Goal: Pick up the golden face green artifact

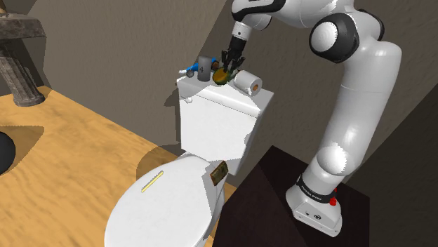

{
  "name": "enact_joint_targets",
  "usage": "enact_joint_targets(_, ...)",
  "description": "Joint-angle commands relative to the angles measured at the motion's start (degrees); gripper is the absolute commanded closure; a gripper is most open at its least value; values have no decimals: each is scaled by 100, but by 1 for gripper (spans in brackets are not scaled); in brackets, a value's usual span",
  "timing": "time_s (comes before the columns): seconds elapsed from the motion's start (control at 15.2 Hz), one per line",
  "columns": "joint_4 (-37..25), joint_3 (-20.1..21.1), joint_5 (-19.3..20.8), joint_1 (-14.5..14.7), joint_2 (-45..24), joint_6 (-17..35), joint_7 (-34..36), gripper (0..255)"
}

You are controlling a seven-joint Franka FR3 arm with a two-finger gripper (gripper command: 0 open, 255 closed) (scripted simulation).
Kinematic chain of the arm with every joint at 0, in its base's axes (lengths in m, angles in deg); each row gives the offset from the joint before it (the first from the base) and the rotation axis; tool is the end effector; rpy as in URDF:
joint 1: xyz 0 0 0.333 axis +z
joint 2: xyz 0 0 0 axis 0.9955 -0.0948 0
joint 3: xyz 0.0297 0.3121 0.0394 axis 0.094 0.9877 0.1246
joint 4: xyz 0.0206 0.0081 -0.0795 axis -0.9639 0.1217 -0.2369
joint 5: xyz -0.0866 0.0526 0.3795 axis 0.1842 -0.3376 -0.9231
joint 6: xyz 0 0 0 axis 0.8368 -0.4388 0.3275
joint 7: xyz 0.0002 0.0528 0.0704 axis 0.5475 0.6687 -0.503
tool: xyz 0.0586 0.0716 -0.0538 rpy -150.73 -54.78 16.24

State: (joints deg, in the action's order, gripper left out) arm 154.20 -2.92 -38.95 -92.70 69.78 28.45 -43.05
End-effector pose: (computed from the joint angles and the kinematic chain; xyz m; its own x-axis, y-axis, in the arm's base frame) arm 0.5850 -0.2208 0.5126 0.8988 -0.4341 -0.0607 -0.4346 -0.8649 -0.2512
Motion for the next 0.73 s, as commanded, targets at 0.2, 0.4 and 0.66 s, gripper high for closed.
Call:
enact_joint_targets(0.2, -398, -6, 11, -20, -12, -374, 100, 255)
enact_joint_targets(0.4, -663, -11, 9, -40, -39, -608, 152, 255)
enact_joint_targets(0.66, -866, -15, 3, -58, -67, -780, 188, 255)
